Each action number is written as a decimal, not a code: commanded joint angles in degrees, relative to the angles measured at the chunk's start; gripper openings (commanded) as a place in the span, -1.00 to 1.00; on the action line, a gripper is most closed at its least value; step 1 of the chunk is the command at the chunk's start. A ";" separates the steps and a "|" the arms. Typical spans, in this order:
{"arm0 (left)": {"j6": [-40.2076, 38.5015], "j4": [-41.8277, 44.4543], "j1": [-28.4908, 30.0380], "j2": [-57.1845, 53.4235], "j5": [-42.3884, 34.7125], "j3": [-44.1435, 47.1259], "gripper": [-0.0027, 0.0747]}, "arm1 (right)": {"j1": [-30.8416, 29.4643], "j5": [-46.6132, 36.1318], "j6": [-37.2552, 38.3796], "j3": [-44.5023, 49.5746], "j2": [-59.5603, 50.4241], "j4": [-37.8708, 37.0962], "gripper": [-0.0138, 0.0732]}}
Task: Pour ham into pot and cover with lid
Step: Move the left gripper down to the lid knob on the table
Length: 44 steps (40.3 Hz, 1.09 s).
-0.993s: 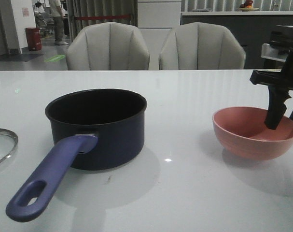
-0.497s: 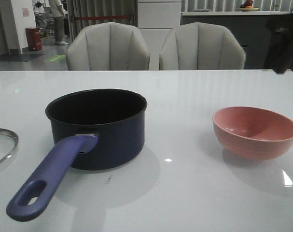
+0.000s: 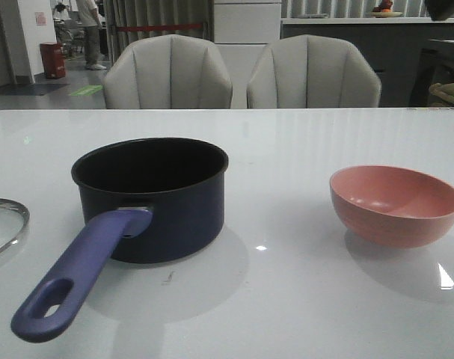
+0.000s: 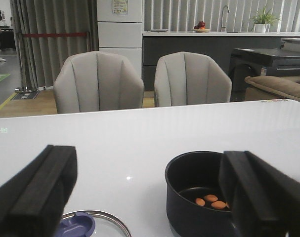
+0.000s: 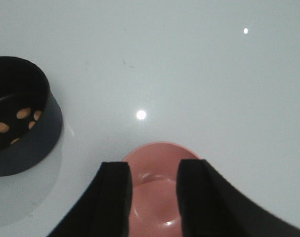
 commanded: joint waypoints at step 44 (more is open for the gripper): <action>-0.23 -1.75 -0.57 2.00 -1.18 -3.25 0.61 | 7.48 -21.79 -0.71 36.00 -45.08 3.11 -0.33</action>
